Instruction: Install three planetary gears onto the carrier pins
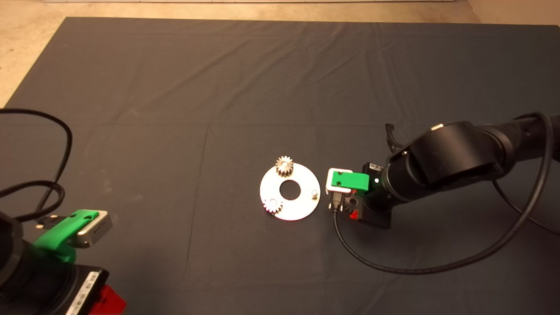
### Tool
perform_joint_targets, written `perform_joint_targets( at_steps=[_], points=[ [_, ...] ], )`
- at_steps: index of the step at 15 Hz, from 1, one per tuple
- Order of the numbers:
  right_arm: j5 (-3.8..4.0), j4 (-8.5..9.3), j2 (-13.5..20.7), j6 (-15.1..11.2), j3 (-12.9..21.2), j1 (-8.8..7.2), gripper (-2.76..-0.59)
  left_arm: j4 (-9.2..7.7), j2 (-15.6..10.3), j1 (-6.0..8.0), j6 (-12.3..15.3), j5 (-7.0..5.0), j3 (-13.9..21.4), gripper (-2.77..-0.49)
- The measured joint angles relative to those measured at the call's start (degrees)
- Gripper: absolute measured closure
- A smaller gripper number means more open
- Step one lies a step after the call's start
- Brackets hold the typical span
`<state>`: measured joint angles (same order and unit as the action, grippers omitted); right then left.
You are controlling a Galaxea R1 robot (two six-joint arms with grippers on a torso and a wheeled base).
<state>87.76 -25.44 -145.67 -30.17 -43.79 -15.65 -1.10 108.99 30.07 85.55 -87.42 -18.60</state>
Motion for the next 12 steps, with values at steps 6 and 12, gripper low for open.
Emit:
perform_joint_targets(
  at_steps=[6,12],
  points=[
    [0.11,5.31,-5.0,-1.3,-7.8,-1.18,-1.04,-0.05,0.1,0.00,0.0,-0.02,0.0,-2.04],
    [-0.02,7.73,-8.0,-1.5,-11.3,-3.38,-1.04,-0.05,0.0,0.00,0.0,0.01,0.0,-2.04]
  ],
)
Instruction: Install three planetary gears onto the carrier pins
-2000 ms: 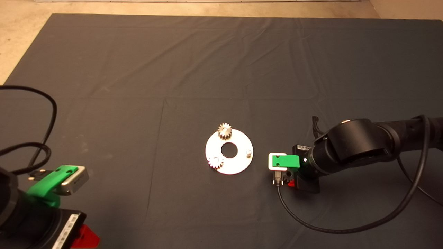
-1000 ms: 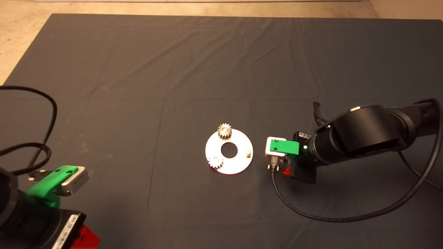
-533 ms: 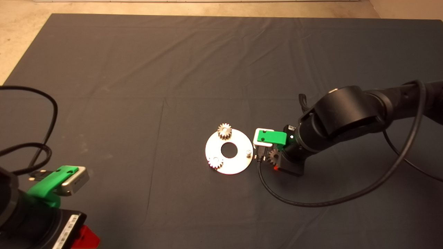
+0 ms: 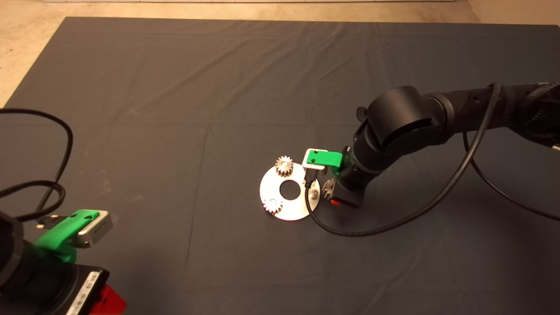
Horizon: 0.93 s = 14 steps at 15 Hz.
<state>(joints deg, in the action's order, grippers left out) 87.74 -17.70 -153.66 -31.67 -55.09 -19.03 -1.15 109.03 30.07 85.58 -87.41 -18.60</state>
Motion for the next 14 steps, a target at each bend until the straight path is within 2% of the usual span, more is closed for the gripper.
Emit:
perform_joint_targets(
  at_steps=[4,10,14],
  points=[
    [0.18,1.22,-1.4,-0.1,-0.6,-1.26,-1.04,0.00,0.0,0.00,0.0,-0.02,0.0,-2.04],
    [0.11,1.67,-3.6,-0.1,-1.0,-1.31,-1.04,0.00,-0.1,0.00,0.0,-0.01,0.0,-2.04],
    [0.11,1.77,-3.8,-0.1,-1.8,-1.31,-1.04,-0.01,-0.1,-0.01,0.0,0.00,0.0,-2.04]
  ],
)
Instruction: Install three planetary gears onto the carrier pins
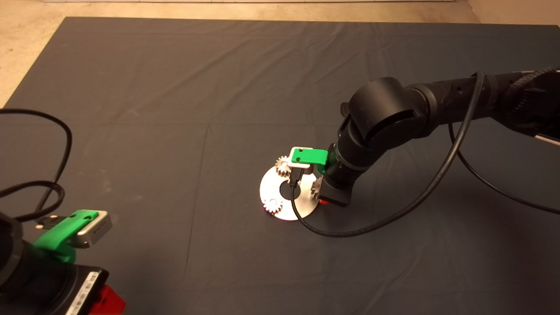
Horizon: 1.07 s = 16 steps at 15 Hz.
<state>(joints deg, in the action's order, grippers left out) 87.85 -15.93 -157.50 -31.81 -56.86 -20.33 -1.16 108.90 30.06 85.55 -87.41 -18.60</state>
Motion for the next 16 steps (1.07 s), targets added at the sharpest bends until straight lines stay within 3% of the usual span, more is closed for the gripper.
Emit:
perform_joint_targets(
  at_steps=[16],
  points=[
    [0.04,-0.60,-0.6,0.0,-0.6,1.77,-1.04,-0.11,-0.7,0.00,0.0,0.00,0.0,-2.04]
  ],
)
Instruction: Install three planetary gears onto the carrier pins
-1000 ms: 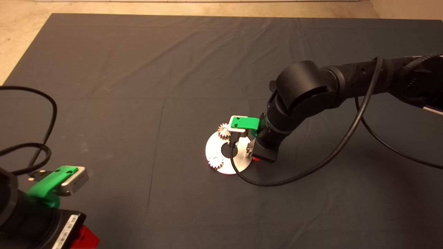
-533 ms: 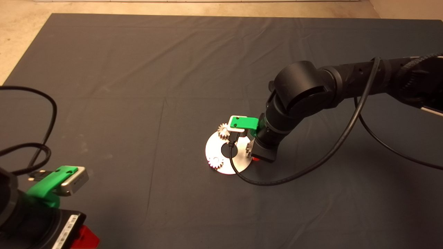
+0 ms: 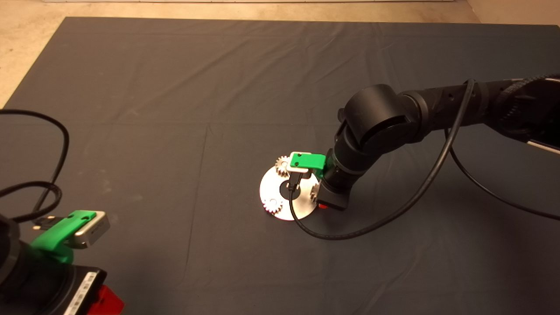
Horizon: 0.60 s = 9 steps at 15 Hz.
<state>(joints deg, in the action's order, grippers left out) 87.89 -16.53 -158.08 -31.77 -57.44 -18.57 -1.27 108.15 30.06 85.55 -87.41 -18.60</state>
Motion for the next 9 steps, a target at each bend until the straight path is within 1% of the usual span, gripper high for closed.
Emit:
perform_joint_targets(
  at_steps=[5,7,9],
  points=[
    [-0.02,-0.70,-0.1,0.0,0.0,0.05,-1.04,-0.02,-0.1,0.00,0.0,0.00,0.0,-2.04],
    [-0.05,-2.04,-0.1,0.0,0.0,0.62,-1.04,-0.02,-0.1,0.00,0.0,0.00,0.0,-2.04],
    [0.03,-2.63,-0.1,0.0,0.0,1.10,-1.04,-0.02,-0.3,0.00,0.0,-0.01,0.0,-2.04]
  ],
)
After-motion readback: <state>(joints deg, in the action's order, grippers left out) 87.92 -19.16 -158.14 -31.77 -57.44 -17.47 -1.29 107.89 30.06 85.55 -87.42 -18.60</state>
